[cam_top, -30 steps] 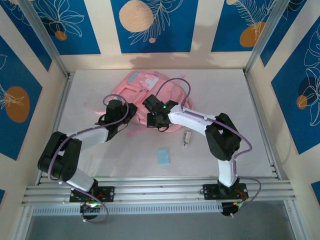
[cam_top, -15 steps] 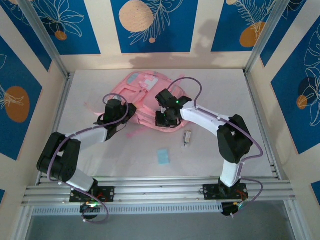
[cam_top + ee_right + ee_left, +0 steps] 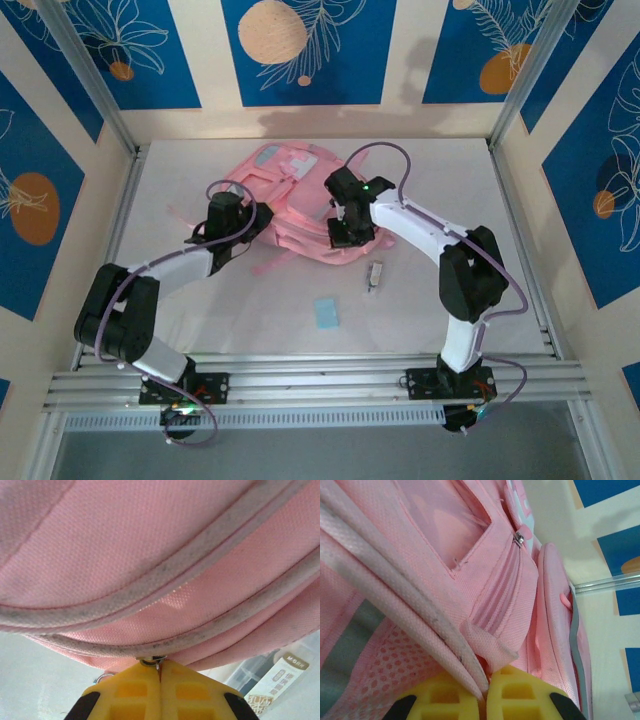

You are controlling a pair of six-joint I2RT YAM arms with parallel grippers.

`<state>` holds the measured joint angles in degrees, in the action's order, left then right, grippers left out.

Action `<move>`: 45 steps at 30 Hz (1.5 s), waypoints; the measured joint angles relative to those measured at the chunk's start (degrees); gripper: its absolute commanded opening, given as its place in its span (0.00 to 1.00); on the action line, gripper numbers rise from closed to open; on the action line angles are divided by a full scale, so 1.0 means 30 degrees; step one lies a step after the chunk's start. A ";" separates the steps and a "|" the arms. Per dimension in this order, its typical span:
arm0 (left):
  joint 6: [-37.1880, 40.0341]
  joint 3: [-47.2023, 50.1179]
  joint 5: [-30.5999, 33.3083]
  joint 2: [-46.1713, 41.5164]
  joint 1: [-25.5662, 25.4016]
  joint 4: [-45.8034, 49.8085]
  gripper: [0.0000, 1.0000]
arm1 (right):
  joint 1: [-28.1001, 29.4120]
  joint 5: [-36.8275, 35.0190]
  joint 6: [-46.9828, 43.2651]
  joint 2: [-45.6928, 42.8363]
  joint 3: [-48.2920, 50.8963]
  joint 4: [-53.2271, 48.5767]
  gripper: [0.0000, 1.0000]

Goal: Pack the student bag

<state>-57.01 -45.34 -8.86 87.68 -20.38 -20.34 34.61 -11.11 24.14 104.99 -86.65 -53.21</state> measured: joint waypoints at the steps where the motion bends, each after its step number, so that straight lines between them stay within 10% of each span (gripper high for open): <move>1: 0.0153 -0.0153 -0.0109 0.0102 0.0066 0.0175 0.00 | -0.0036 -0.0022 -0.0306 0.0087 -0.0058 0.0000 0.00; 4: 0.0714 -0.0707 -0.0576 0.0583 0.0444 0.0699 0.09 | -0.0036 0.0073 -0.1282 0.0437 -0.0117 0.0299 0.00; 9: 0.2098 -0.2273 -0.1209 0.1617 0.1508 0.2251 0.71 | 0.0007 0.1166 -0.2280 0.1231 -0.0124 0.1290 0.00; 12: 0.2477 -0.2433 -0.1195 0.1406 0.1792 0.2747 0.77 | 0.0138 0.1654 -0.2557 0.1639 -0.0117 0.1756 0.00; 31: -0.3410 0.2601 0.0925 -0.0772 -0.3300 0.0984 0.67 | 0.1042 0.5814 -0.1341 0.2616 -0.0117 0.5326 0.00; 36: -0.3381 0.2594 0.2106 -0.0087 -0.3300 0.0233 0.42 | 0.1180 0.6324 -0.0867 0.2616 -0.0117 0.5712 0.00; 40: -0.3453 0.2412 0.2186 0.1071 -0.3344 -0.1290 0.00 | 0.1173 0.6280 -0.0648 0.2623 -0.0117 0.5676 0.00; 45: -0.3475 0.2324 0.2127 0.1479 -0.3381 -0.1923 0.00 | 0.1173 0.5173 -0.1144 0.2616 -0.0117 0.5253 0.00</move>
<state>-67.44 -38.37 -2.48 92.12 -30.52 -26.11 38.13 4.40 20.71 112.84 -87.00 -37.45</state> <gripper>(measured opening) 0.052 0.049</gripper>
